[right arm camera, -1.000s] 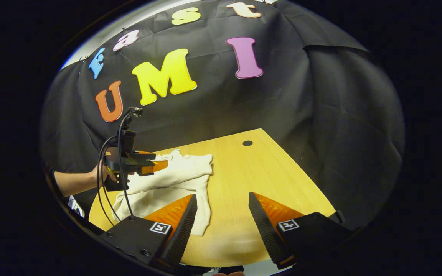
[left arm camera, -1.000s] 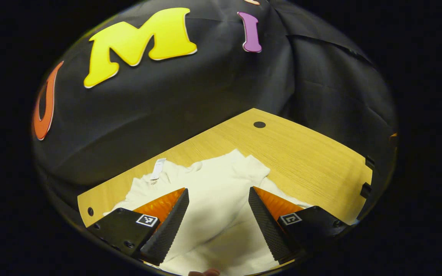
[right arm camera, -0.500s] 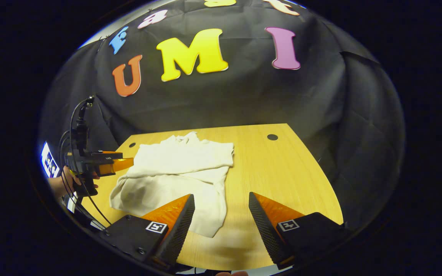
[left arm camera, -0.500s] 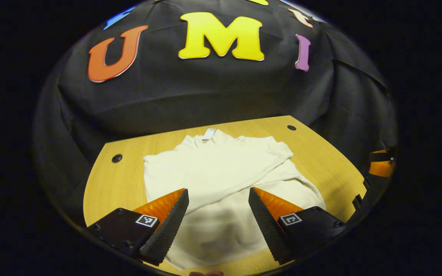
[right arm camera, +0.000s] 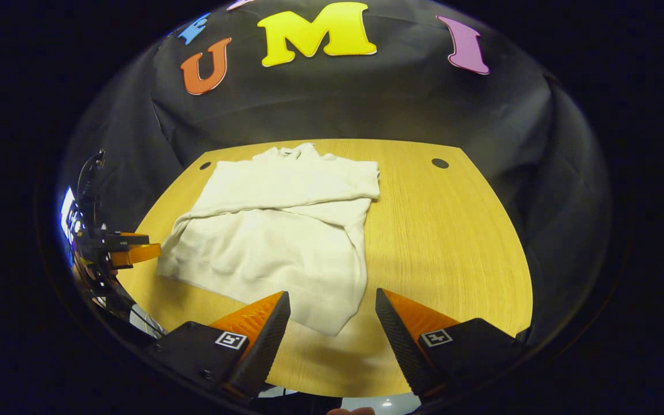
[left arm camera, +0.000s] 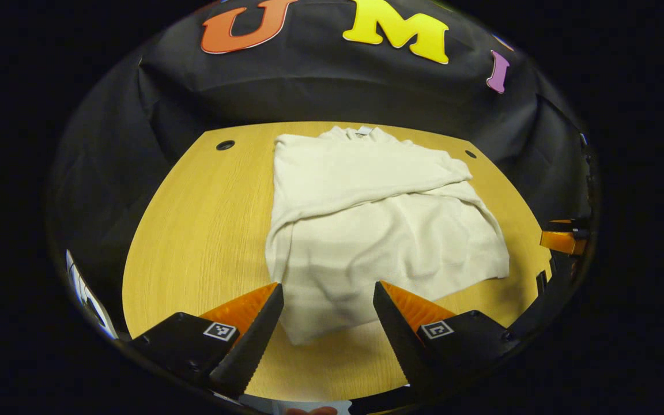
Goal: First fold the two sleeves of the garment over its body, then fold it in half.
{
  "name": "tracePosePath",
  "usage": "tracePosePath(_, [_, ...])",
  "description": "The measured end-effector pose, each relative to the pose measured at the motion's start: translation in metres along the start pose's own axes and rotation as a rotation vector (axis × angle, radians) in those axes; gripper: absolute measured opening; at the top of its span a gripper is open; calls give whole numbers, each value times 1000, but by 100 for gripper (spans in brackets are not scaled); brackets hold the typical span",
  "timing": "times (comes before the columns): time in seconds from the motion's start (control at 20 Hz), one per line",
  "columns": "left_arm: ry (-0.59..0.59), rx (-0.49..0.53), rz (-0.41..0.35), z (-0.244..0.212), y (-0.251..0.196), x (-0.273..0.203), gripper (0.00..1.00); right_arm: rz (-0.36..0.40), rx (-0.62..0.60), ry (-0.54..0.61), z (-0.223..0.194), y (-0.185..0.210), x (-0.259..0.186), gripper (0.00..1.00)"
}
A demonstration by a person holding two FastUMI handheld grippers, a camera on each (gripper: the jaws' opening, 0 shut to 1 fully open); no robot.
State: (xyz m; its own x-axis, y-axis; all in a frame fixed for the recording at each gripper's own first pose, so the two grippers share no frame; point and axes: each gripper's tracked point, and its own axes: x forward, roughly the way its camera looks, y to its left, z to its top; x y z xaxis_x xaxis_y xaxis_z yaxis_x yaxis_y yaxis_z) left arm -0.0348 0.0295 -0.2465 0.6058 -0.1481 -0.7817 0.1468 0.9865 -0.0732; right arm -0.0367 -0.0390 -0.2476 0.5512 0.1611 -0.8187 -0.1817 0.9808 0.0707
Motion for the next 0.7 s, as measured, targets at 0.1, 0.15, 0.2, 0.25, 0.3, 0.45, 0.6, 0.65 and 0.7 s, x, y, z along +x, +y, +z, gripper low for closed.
tracePosePath(0.1, [33, -33, -5, -11, 8, 3, 100, -1, 0, 32, -10, -1, 5, 93])
tracePosePath(0.15, [44, -48, -6, -10, 5, 2, 100, -1, 3, 52, -16, -2, 8, 93])
tracePosePath(0.2, [53, -63, -5, -17, 10, 2, 100, -3, 7, 68, -19, -3, 11, 93])
tracePosePath(0.25, [64, -82, -16, -20, 11, 4, 100, -5, 11, 83, -24, -5, 13, 93])
tracePosePath(0.3, [76, -103, -30, -23, 12, 6, 100, -7, 15, 97, -27, -5, 15, 93])
tracePosePath(0.45, [114, -170, -63, -30, 13, 13, 100, -19, 32, 141, -37, -8, 23, 93])
tracePosePath(0.6, [141, -222, -89, -34, 12, 22, 100, -34, 69, 193, -48, -9, 37, 91])
tracePosePath(0.65, [149, -233, -95, -34, 13, 26, 99, -32, 84, 222, -53, -8, 43, 93])
tracePosePath(0.7, [160, -245, -104, -33, 11, 28, 97, -30, 98, 253, -58, -6, 49, 92])
